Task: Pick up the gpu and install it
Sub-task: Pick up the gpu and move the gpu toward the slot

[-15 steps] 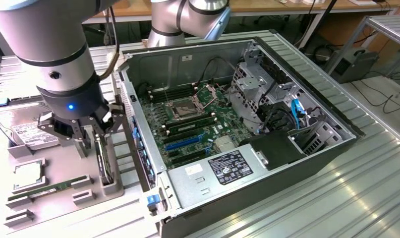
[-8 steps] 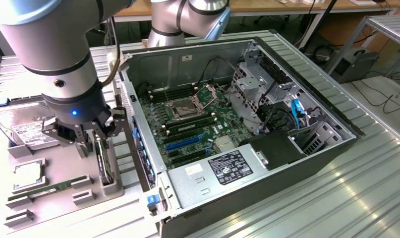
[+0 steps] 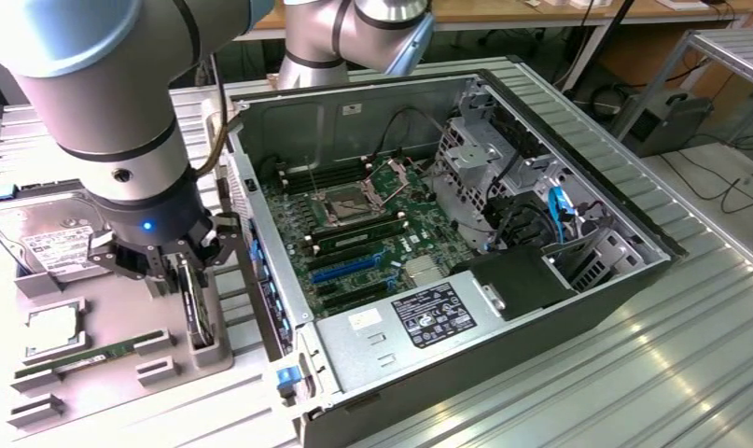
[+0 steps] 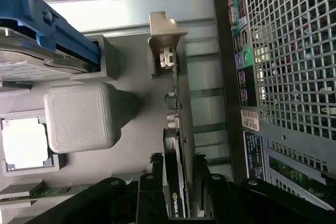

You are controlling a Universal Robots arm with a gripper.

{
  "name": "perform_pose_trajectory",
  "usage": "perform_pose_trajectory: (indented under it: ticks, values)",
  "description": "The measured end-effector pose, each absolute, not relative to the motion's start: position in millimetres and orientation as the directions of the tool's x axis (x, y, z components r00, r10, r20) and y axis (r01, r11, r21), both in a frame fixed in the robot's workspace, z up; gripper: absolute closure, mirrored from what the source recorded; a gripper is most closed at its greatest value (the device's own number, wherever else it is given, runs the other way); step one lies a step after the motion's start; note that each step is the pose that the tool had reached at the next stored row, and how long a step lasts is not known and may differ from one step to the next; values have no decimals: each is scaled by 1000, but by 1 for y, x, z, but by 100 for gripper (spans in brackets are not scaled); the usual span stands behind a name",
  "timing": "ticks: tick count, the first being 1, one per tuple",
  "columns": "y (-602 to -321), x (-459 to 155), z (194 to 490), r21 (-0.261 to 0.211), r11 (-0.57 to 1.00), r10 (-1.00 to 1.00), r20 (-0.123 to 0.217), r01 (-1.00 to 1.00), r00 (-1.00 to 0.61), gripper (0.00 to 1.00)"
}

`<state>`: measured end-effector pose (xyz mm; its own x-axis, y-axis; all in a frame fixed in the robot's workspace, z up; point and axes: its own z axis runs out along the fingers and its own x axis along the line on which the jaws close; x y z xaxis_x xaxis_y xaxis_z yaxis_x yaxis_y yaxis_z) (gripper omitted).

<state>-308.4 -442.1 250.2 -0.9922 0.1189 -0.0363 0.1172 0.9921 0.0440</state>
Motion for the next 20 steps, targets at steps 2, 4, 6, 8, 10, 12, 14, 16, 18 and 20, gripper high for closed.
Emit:
perform_pose_trajectory:
  ticks: [2, 4, 6, 8, 10, 12, 14, 16, 18, 20]
  values:
    - [-442, -308, 247, 44, 992, 119, -38, 117, -992, 64]
    - [-442, -309, 246, 44, 992, 119, -38, 117, -992, 64]
    - [-442, -309, 246, 44, 992, 119, -39, 117, -992, 64]
    - [-442, -309, 245, 45, 992, 119, -40, 117, -992, 64]
    - [-441, -309, 245, 45, 992, 119, -40, 117, -992, 64]
    - [-440, -309, 244, 44, 992, 119, -40, 117, -992, 64]
    - [-439, -311, 244, 45, 992, 119, -41, 117, -992, 64]
    - [-439, -311, 243, 45, 992, 119, -41, 117, -992, 64]
    - [-439, -311, 243, 45, 992, 119, -41, 117, -992, 64]
    - [-439, -311, 244, 45, 992, 119, -41, 117, -992, 64]
